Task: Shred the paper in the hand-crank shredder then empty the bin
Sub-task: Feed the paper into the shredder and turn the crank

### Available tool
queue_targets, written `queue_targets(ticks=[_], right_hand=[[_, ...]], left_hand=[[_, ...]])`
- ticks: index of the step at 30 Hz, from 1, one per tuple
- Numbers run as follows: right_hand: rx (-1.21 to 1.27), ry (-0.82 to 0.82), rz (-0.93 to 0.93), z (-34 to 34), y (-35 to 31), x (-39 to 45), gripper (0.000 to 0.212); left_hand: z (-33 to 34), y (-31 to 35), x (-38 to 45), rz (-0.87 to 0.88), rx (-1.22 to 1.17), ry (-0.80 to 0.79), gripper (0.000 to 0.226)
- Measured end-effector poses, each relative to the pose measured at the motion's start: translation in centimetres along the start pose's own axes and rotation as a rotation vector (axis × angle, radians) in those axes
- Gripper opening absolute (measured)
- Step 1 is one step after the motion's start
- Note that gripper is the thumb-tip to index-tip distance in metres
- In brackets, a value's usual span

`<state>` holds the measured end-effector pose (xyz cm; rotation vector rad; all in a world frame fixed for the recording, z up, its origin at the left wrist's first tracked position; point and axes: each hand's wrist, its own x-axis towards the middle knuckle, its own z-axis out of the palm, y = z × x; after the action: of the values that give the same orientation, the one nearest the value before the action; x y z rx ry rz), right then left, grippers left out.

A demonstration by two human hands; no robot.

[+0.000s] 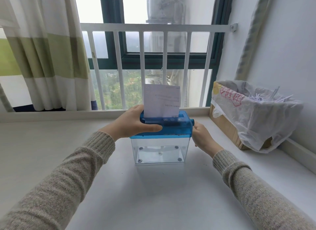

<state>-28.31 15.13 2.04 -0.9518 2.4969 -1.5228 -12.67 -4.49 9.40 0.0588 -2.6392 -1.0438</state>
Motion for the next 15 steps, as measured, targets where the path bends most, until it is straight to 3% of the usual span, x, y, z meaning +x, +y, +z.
queue_targets(ticks=[15], right_hand=[[-0.257,0.011,-0.060,-0.1,1.4,-3.0,0.031]], left_hand=[[-0.1,0.1,0.1,-0.040,0.035,-0.001,0.066]])
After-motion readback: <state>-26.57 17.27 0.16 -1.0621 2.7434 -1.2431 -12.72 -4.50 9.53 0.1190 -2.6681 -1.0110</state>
